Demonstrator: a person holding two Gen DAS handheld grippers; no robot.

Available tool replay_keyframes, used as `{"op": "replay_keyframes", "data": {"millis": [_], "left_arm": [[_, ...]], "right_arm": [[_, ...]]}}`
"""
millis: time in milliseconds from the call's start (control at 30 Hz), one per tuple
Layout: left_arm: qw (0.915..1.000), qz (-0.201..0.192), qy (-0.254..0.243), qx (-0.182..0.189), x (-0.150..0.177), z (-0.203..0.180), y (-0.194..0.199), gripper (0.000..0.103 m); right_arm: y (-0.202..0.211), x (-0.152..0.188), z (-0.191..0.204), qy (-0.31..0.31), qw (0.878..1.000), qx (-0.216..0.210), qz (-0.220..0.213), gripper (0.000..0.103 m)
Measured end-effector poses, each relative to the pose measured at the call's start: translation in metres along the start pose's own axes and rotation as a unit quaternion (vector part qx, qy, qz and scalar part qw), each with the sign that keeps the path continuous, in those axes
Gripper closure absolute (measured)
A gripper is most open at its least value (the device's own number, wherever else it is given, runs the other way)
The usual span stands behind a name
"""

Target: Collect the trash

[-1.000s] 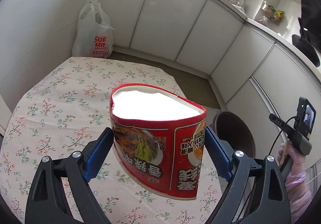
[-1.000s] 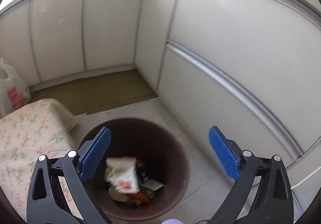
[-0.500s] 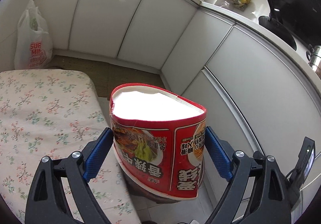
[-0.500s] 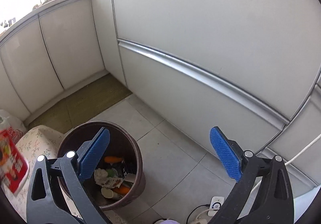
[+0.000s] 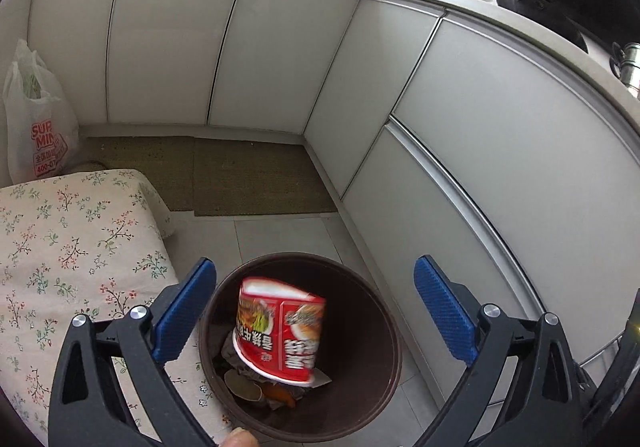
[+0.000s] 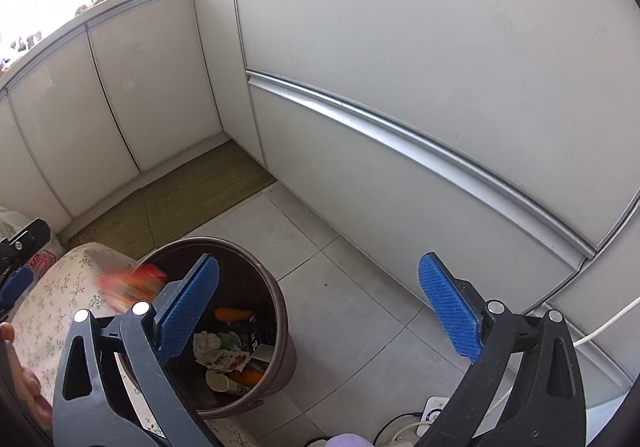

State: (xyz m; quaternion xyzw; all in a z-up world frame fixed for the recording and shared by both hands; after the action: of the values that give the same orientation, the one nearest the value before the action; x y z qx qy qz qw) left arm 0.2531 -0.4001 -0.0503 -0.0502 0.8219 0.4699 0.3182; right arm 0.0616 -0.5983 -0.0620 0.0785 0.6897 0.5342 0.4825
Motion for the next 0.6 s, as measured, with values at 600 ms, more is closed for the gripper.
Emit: {"op": "replay_keyframes", "data": {"millis": [600], "left_arm": [[0.9556, -0.18, -0.013, -0.233, 0.129, 0.085, 0.265, 0.007]], "right_arm": [[0.203, 0.126, 0.097, 0.106, 0.971, -0.138, -0.163, 0.007]]}}
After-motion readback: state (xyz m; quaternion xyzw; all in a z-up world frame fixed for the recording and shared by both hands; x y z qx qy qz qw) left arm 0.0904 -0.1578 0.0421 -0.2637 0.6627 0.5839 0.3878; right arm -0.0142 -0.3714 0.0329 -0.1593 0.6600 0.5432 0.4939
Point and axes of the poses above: each gripper's, at about its wrist camera, not at the fingertips, and y roughly against the way its jaws point, z to its left, x to its underside, the point moved 10 cm from there along -y, roughly the way its jaws point, and after that the axes turned 12 degrees about z, right-handed, at the moved point
